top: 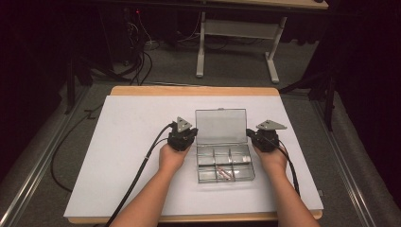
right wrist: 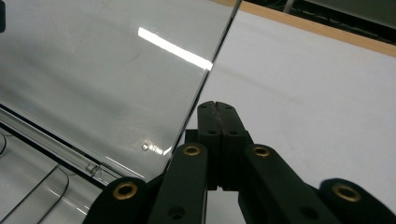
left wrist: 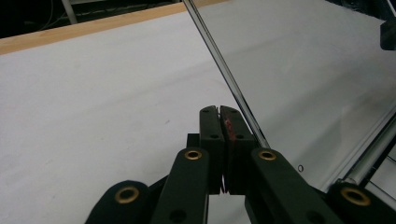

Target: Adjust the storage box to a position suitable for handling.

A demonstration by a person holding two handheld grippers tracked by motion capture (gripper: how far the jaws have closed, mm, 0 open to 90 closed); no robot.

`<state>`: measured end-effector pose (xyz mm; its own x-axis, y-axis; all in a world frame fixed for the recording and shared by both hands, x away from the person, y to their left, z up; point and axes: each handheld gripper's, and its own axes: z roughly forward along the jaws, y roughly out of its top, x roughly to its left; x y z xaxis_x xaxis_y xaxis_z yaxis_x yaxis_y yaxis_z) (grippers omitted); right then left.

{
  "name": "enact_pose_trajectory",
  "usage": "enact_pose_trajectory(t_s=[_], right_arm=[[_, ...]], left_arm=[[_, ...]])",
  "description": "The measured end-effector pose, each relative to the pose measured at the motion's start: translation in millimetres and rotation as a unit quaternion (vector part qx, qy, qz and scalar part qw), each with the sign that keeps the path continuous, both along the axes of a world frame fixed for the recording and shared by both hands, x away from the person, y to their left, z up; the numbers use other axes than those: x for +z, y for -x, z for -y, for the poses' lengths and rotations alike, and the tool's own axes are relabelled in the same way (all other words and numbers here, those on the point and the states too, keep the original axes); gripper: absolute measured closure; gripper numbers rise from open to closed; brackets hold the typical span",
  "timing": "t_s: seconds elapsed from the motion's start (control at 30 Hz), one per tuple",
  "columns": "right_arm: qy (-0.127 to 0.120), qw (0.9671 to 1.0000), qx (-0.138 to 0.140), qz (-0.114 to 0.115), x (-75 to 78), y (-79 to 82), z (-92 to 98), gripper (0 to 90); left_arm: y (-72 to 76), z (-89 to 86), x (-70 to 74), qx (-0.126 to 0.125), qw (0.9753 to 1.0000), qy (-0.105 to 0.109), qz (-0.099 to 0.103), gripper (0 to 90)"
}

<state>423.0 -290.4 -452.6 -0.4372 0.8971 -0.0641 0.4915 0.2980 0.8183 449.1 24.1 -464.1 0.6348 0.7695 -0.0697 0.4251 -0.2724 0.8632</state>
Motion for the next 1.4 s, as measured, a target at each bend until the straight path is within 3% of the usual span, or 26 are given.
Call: enact_pose_trajectory(t_s=[0.77,1.4], right_arm=[[-0.007,0.9998,0.001,0.02,7.2,2.9,0.3,90.0],[0.0,0.9995,0.005,0.031,18.7,9.0,-1.1,90.0]], left_arm=[[1.7,-0.7,6.0,0.005,0.9999,0.011,0.01,88.5],[11.5,-2.0,13.5,0.001,0.9997,0.009,0.021,87.2]])
